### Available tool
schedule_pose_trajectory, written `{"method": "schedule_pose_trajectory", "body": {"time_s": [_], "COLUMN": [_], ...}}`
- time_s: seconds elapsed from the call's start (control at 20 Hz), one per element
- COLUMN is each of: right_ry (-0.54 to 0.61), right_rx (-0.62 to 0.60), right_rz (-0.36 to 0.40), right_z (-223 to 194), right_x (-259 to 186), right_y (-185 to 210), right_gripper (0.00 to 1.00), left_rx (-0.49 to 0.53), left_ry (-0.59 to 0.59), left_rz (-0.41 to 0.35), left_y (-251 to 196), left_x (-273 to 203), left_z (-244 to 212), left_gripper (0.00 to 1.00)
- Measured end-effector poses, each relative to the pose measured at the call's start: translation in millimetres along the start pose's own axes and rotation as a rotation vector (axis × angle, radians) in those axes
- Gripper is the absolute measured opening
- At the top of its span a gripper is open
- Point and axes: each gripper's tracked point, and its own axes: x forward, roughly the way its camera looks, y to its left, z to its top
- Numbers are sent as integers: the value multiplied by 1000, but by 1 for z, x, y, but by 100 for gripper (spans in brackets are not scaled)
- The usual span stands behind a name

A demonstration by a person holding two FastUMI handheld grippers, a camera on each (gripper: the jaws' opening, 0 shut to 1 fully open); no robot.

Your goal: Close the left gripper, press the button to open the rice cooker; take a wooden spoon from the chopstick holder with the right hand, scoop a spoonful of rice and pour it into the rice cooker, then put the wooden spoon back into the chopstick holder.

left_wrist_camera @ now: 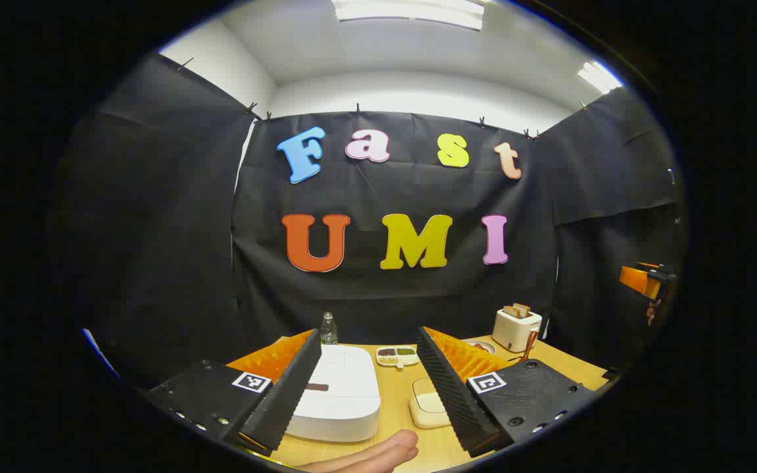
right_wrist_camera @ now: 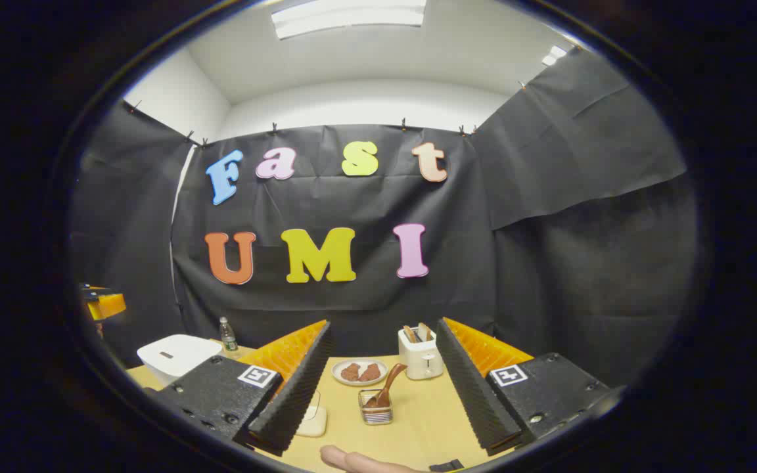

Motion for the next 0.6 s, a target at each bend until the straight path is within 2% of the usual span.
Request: {"method": "schedule_pose_trajectory", "body": {"time_s": [0.35,0.6], "right_ry": [-7,29], "right_rx": [1,10], "right_rz": [6,-8], "right_z": [-2,-20], "right_x": [-3,3], "right_y": [-7,-15], "right_gripper": [100,100], "left_rx": [-43,-18], "left_ry": [38,17], "left_rz": [-34,-37], "left_y": [1,4], "left_x": [3,2], "left_z": [-15,-13], "left_gripper": [94,94]}}
